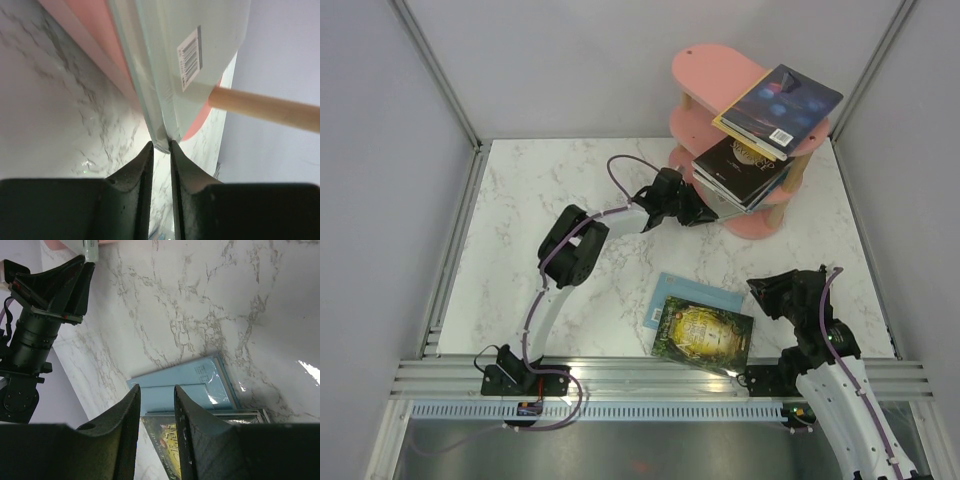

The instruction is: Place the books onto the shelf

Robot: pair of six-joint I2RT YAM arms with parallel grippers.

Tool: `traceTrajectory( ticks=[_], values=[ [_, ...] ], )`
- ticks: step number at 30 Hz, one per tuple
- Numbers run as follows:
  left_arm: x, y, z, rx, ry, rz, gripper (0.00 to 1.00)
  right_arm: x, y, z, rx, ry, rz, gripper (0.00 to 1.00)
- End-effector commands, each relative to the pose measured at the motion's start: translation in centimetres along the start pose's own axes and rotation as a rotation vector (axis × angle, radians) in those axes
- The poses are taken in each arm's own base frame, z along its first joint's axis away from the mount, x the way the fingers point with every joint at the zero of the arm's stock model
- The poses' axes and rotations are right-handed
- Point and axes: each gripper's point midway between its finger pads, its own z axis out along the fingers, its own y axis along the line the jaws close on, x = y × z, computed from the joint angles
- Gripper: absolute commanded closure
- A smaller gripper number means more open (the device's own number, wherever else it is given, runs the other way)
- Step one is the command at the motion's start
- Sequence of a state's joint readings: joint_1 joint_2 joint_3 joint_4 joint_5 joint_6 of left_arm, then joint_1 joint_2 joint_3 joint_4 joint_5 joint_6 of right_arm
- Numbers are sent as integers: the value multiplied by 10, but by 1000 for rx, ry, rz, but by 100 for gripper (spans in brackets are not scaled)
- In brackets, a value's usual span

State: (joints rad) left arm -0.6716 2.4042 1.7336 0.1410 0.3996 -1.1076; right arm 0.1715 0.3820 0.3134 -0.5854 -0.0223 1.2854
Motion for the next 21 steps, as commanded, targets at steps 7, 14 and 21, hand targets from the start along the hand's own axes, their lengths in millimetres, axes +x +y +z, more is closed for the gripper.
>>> traceTrajectory(
  ticks=[7, 14, 21],
  values=[
    [54, 10, -30, -44, 76, 89, 77, -3, 5, -6, -23, -10, -27, 63],
    [42, -19, -53, 15, 39, 121, 75, -3, 8, -9, -37, -11, -37, 63],
    [19, -59, -83, 97, -8, 133, 72, -4, 16, -13, -64, -14, -54, 63]
  ],
)
